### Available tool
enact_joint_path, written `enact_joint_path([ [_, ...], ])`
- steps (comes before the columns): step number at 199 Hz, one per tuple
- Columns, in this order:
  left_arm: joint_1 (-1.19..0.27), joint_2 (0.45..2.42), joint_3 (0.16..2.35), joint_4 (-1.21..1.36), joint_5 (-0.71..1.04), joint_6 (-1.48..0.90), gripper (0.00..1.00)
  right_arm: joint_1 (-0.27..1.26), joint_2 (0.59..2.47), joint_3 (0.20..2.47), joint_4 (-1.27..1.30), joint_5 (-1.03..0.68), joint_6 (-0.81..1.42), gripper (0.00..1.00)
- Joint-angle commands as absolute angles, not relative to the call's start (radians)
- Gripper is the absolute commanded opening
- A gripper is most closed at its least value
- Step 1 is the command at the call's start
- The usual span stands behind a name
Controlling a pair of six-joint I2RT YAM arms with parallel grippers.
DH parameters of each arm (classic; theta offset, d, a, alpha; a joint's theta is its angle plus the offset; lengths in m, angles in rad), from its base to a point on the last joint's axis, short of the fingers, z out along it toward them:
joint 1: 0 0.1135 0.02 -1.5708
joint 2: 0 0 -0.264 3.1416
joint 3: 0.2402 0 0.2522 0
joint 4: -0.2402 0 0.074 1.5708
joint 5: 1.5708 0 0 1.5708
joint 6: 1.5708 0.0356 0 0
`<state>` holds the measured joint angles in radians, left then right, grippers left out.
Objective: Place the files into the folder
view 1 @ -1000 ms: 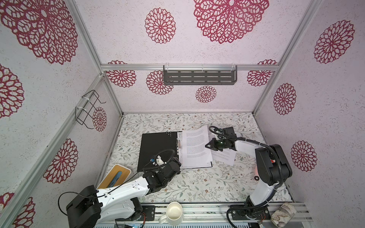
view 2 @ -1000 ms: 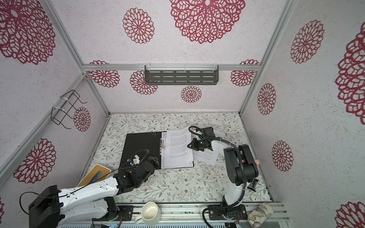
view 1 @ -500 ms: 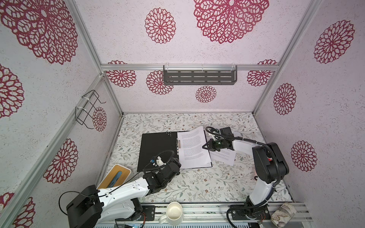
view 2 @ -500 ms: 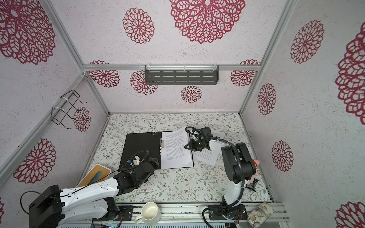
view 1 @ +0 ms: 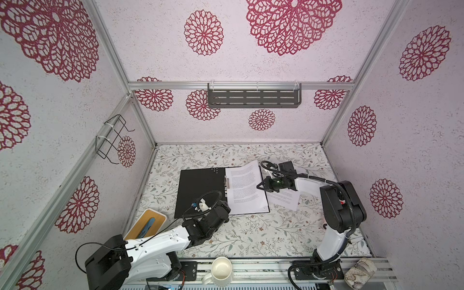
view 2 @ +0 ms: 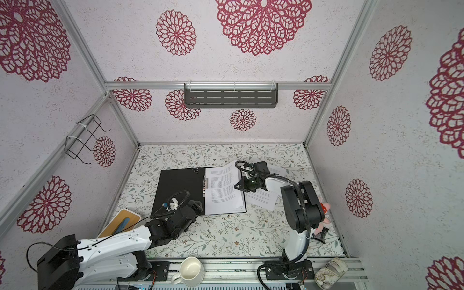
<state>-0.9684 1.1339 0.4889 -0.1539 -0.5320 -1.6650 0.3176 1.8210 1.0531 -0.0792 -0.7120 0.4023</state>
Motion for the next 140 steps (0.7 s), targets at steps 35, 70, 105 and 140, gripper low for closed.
enact_joint_path([
  [35,-0.954,1.137,0.483,-0.143,-0.543,-1.658,0.98,0.327,1.822,1.071,-0.077,-0.713,0.396,0.0],
  [70,-0.954,1.132,0.483,-0.146,-0.546,-1.66,0.98,0.327,1.813,1.072,-0.089,-0.687,0.404,0.08],
  [105,-0.954,1.133,0.505,-0.187,-0.548,-1.659,0.98,0.325,1.796,1.081,-0.097,-0.633,0.436,0.44],
  [140,-0.954,1.142,0.543,-0.242,-0.546,-1.653,0.98,0.321,1.769,1.104,-0.138,-0.569,0.455,0.58],
])
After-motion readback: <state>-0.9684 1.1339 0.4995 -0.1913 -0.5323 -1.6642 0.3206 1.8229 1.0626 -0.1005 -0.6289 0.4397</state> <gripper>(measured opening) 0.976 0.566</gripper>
